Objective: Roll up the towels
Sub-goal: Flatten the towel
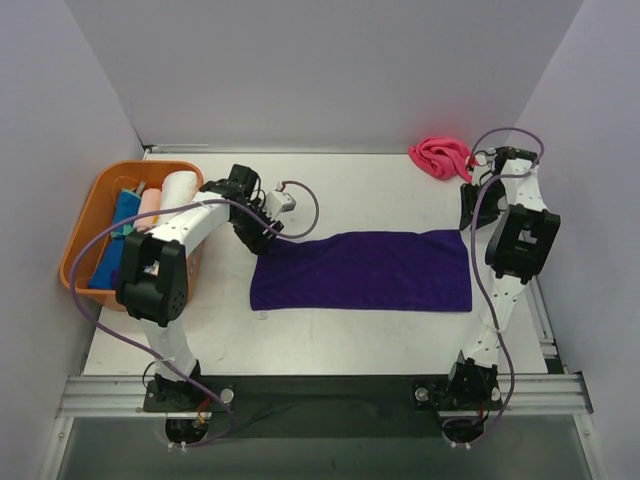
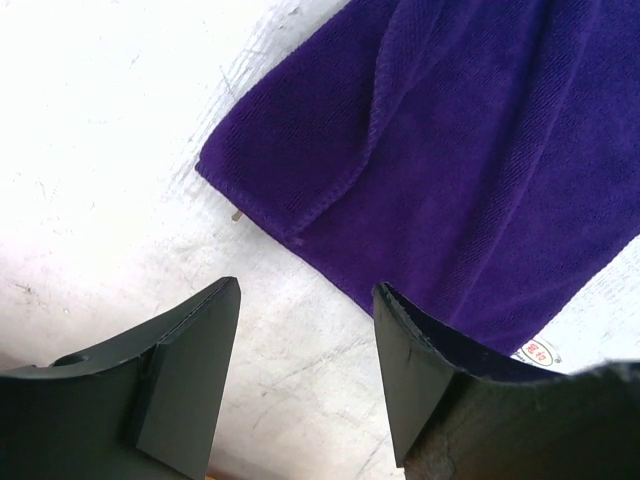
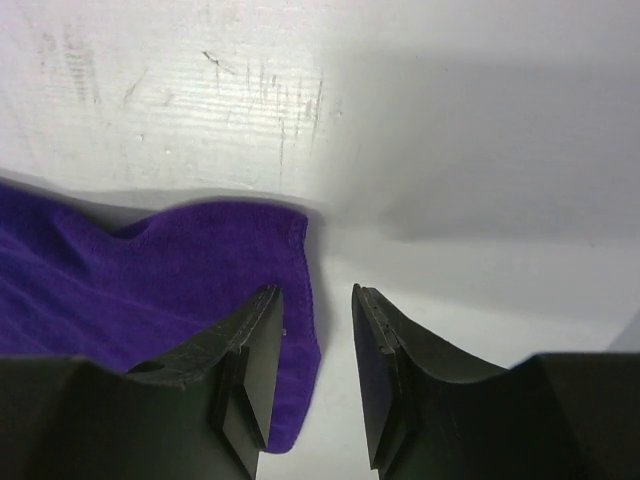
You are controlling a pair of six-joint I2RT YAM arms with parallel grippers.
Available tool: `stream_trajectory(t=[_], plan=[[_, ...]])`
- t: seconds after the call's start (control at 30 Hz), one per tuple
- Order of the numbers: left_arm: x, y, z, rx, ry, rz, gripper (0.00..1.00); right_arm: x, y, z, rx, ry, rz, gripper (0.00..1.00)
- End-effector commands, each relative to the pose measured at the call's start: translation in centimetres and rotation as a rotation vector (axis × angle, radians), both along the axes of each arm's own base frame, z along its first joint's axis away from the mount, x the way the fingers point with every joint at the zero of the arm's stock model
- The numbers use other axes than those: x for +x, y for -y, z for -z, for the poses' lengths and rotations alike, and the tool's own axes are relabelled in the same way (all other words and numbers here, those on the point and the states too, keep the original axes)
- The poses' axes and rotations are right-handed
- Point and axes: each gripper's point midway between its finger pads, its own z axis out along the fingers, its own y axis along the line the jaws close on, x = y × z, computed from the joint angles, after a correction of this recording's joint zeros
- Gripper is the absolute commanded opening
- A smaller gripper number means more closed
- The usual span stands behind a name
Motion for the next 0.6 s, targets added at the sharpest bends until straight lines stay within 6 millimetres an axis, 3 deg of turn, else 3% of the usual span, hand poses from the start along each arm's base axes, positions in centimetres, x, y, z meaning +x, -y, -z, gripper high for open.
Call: stream_trajectory(t=[0.0,0.2,0.37,0.47,0.5,0.57], plan=[[0.8,0.6,-1.9,-0.06,0.034,-0.013,0.66,0.5,-1.3,0.3,0.044,-0.015,0.018,0.35],[0.6,-0.1,-1.7,-0.058,0.025,-0.026,0.67,0.9,-1.7,2.4,0.057,-0.044,0.031,0.36],[0.6,-0.6,-1.7,-0.066,0.017,-0.05,0.67,1.5,-2.3,3.0,0.085,-0.044,0.043,0.35],[0.8,-0.9,-1.9,-0.081,0.011,-0.069,0.67,1.6,-3.1,2.8,0.131,-0.039,0.042,0.22],[0.8,-0.9,-1.9,-0.087,0.006,-0.075,0.67,1.5,-3.3,2.3,0.148,-0.032,0.039,0.11],[1.0,-1.5,-2.0,-0.095,-0.003,-0.098,0.67,1.3,-3.8,1.2,0.173,-0.017,0.024,0.01]])
